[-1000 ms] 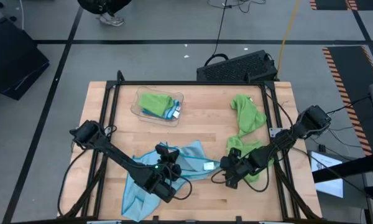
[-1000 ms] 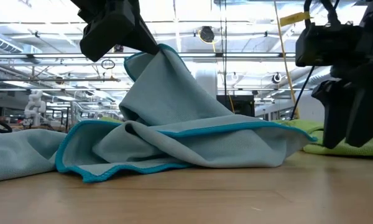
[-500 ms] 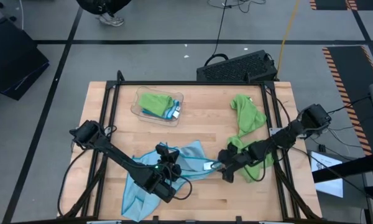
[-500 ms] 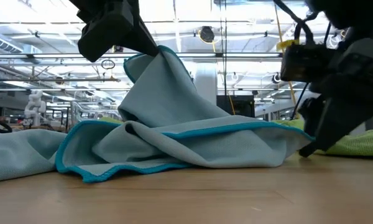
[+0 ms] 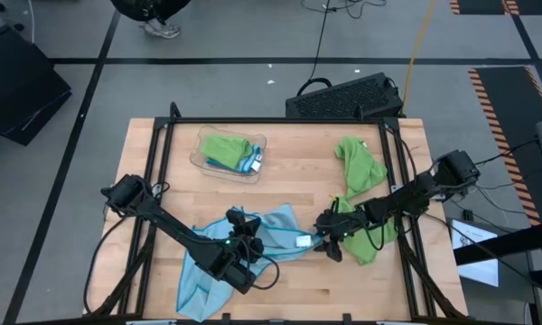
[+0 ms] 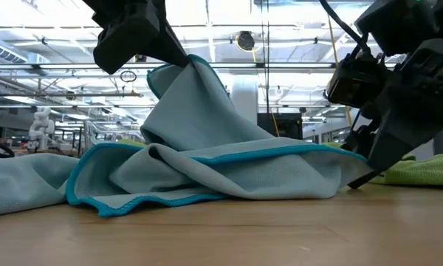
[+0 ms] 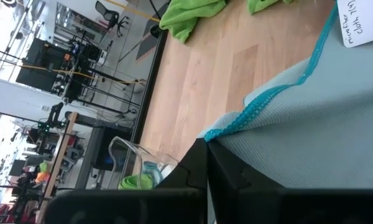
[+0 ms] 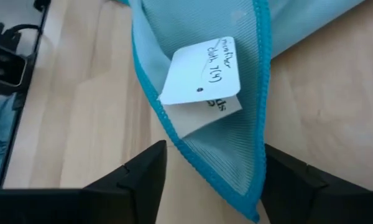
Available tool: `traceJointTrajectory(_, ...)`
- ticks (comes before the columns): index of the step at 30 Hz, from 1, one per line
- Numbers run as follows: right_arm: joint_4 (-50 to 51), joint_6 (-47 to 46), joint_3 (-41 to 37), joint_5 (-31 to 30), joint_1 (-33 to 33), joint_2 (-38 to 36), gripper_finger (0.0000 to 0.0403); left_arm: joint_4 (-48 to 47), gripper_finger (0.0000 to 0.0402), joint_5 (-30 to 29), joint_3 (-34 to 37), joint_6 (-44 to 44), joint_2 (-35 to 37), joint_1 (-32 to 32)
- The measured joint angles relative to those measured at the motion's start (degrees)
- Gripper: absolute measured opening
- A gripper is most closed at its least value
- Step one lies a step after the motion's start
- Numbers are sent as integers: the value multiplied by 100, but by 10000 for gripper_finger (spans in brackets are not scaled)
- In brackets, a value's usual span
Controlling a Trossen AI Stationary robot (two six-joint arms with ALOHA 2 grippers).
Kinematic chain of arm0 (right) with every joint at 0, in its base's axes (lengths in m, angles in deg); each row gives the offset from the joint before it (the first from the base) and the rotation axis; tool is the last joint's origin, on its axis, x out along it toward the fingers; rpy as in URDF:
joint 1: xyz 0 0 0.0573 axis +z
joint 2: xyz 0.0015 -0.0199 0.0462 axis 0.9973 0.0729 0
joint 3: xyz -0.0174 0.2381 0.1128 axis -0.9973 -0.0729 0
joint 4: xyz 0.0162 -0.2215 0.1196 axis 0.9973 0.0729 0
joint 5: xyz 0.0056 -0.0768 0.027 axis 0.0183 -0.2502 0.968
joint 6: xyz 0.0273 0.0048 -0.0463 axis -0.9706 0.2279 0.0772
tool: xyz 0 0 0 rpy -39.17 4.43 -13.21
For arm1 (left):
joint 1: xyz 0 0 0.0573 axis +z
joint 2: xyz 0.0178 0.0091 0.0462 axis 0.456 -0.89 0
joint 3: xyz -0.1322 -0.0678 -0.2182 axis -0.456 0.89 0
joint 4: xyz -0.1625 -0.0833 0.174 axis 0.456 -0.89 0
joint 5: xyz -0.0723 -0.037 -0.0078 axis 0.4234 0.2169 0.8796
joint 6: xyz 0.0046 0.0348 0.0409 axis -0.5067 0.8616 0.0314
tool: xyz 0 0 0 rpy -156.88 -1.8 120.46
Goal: Fold microfiber towels
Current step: Fold the right blue microfiber cloth
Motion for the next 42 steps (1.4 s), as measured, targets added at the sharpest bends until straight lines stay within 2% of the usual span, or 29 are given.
traceJointTrajectory(13, 69, 375, -54, 526, -9, -97, 77, 2, 9, 61, 0, 8, 0, 0)
traceJointTrajectory(18, 161, 590, -54, 340, -56, -465, 16, 5, 15, 74, 0, 8, 0, 0)
traceJointTrajectory(21, 512, 667, -54, -123, -31, -825, 6, 22, 6, 113, 0, 8, 0, 0)
traceJointTrajectory(26, 1376, 506, -48, -1350, 73, -1580, 7, 268, 9, 119, 0, 121, -1, 0)
traceJointTrajectory(32, 1971, 647, 111, -2366, 138, -2645, 4, 676, 13, -332, -305, 962, 230, 0)
traceJointTrajectory(35, 1952, 887, 241, -2677, 165, -3115, 4, 1020, 6, -359, -591, 848, 413, 22)
traceJointTrajectory(40, 1990, 1480, 364, -3060, 306, -3619, 4, 1216, 8, 297, -763, 679, 754, -41)
traceJointTrajectory(42, 2314, 1674, 564, -3057, 329, -3827, 4, 1297, 12, 328, -813, 829, 946, -103)
